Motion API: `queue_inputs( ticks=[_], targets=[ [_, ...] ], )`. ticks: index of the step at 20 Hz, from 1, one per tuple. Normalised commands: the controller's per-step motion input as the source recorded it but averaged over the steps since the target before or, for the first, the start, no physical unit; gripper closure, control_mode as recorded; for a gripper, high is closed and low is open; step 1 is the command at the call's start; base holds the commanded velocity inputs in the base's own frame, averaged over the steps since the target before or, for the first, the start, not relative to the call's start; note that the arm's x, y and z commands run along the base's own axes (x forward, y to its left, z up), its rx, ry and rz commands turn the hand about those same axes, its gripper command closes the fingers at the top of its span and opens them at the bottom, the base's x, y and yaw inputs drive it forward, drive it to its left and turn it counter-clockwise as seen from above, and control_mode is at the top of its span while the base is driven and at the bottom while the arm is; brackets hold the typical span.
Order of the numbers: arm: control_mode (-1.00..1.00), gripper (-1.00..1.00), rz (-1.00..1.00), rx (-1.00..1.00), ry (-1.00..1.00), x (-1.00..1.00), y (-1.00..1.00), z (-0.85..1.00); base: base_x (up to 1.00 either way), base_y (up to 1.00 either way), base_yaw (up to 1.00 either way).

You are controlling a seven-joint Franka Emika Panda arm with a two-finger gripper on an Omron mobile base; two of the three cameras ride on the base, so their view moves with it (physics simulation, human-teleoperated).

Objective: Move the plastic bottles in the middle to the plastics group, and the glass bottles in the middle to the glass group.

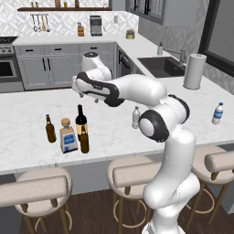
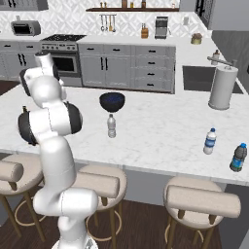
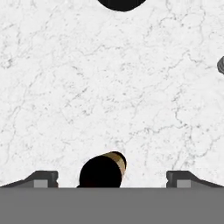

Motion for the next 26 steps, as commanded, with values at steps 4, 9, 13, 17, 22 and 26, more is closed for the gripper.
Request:
queue_inputs(
  ticks=[4,9,13,17,22,26],
  targets=[
    [-1.0,-1.0,0.0,0.0,0.0,-0.42,-1.0,-0.01,0.0,0.0,0.0],
    [-1.0,-1.0,0.03,0.0,0.0,-0.33,-1.0,-0.01,0.0,0.0,0.0],
    [-1.0,-1.0,0.04,0.0,0.01,-0.19,-0.95,-0.09,0.0,0.0,0.0],
    [-1.0,-1.0,0.05,-0.11,0.02,-0.02,-0.73,-0.43,0.0,0.0,0.0],
    [-1.0,-1.0,0.14,-0.06,0.0,0.04,-0.28,-0.5,0.0,0.0,0.0],
    [-1.0,-1.0,0.15,0.0,-0.01,0.31,-0.29,-0.29,0.0,0.0,0.0]
  ],
)
